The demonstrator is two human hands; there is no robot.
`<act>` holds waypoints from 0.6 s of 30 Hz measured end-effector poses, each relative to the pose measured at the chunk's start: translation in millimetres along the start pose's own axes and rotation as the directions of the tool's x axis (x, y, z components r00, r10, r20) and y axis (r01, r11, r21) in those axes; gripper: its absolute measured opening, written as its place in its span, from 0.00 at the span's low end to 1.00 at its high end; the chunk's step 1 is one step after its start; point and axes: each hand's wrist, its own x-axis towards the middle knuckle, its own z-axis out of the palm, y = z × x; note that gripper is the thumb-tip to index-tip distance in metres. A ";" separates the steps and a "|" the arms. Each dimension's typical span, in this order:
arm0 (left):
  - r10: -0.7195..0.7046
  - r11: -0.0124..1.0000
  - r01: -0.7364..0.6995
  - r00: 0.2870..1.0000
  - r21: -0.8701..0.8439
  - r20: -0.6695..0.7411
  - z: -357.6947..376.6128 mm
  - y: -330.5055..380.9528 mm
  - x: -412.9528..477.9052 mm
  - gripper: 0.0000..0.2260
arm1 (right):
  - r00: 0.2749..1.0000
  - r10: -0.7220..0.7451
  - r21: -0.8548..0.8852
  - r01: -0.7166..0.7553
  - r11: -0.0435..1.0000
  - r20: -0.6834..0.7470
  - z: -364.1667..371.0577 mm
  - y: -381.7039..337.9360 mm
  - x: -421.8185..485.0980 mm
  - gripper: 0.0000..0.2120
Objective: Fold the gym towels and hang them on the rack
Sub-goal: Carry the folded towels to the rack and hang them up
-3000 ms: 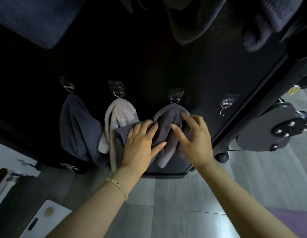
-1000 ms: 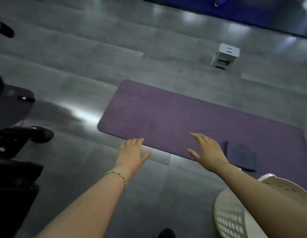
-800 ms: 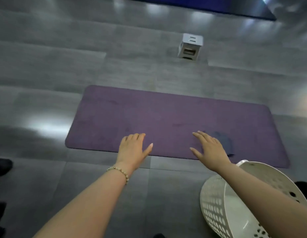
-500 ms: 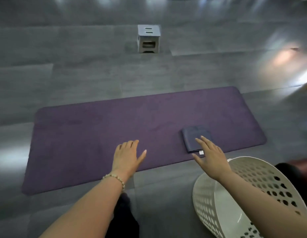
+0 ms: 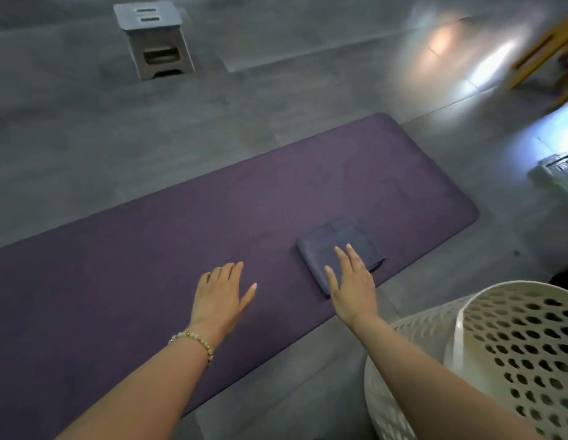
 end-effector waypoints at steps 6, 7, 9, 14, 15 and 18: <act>0.030 0.998 -0.033 0.998 -0.060 -0.046 122.4 21.9 110.1 0.40 | 0.992 0.124 0.019 -0.124 0.992 0.015 109.2 78.0 76.7 0.26; 0.036 0.997 -0.040 0.998 -0.071 -0.051 139.6 24.9 127.7 0.39 | 0.991 0.135 0.023 -0.135 0.991 0.015 124.6 87.0 89.1 0.26; 0.054 0.991 -0.059 0.997 -0.119 -0.046 166.7 32.3 157.0 0.39 | 0.992 0.129 0.014 -0.129 0.992 0.008 152.0 103.1 110.3 0.26; 0.051 0.863 -0.054 0.999 -0.502 -0.019 212.0 55.4 210.3 0.25 | 0.984 0.175 0.038 -0.176 0.984 0.042 197.5 141.0 135.5 0.25; 0.046 0.795 -0.030 0.999 -0.606 0.011 217.4 62.6 217.8 0.24 | 0.983 0.174 0.059 -0.178 0.982 0.058 203.2 147.7 136.1 0.25; -0.023 0.609 0.112 0.992 -0.785 0.124 228.1 85.7 236.7 0.21 | 0.990 0.133 0.110 -0.138 0.984 0.047 216.2 160.1 134.8 0.23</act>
